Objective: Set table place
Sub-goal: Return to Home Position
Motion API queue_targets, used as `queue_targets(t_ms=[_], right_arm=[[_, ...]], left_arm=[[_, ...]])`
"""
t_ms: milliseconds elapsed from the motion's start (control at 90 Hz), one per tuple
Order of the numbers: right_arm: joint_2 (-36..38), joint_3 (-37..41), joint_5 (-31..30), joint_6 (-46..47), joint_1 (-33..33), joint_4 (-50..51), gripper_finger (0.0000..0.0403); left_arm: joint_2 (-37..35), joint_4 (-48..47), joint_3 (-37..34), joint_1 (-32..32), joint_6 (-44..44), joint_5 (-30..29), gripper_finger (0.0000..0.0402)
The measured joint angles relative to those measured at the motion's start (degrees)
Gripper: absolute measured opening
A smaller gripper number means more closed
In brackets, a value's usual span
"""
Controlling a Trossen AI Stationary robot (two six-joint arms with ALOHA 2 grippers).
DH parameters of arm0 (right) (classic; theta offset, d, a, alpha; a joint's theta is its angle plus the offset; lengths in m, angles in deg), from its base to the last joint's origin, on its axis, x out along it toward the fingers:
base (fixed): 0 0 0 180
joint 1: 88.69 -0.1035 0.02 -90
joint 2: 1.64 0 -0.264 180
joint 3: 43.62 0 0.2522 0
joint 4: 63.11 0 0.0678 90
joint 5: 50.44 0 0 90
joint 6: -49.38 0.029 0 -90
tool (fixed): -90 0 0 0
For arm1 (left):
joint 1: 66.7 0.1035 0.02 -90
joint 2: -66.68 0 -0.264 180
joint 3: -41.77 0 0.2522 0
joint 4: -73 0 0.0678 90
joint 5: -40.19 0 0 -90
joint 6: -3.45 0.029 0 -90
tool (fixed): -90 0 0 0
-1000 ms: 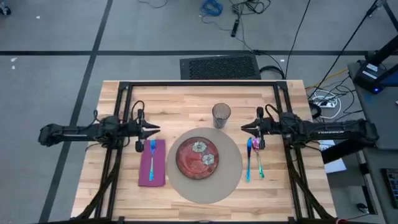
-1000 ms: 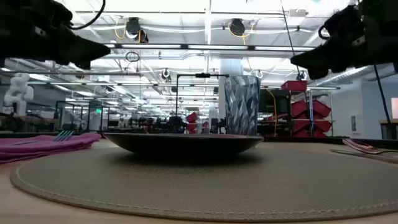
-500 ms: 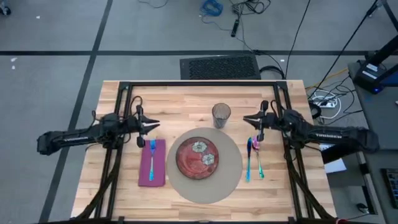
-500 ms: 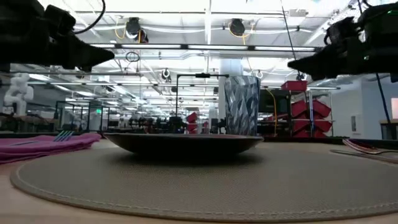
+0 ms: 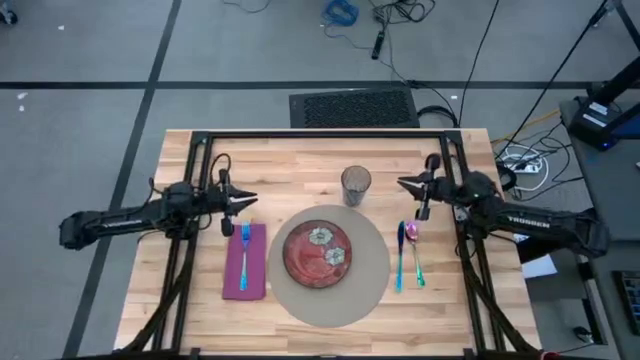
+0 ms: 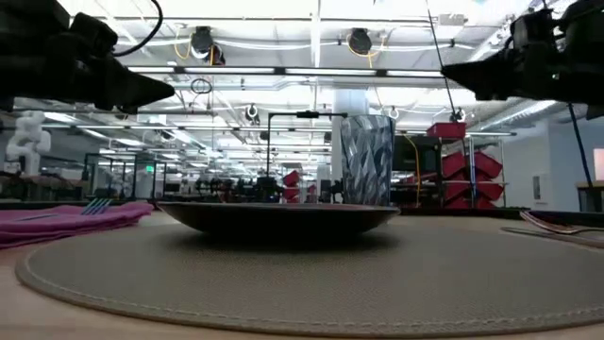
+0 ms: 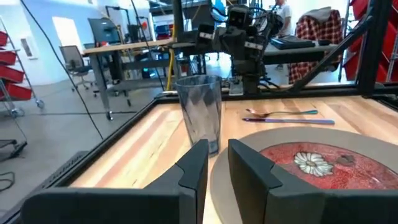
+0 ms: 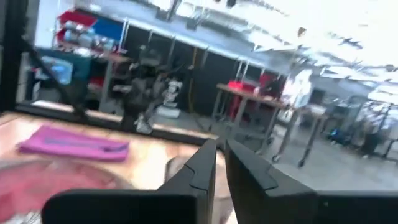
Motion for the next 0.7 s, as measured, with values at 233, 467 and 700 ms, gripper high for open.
queue_targets(t_ms=[233, 467, 700], right_arm=[[0.04, 0.0, -0.02, 0.17, -0.02, 0.83, 0.0025], [0.04, 0.0, -0.02, 0.17, -0.02, 2.94, 0.0025], [-0.01, 0.0, -0.04, 0.17, -0.02, 3.7, 0.0025]], left_arm=[[0.0, -0.04, 0.0, 0.0, -0.02, -0.04, 0.005], [0.0, -0.07, -0.02, 0.0, -0.04, -0.13, 0.005], [0.0, -0.07, -0.02, 0.0, -0.04, -0.17, 0.005]])
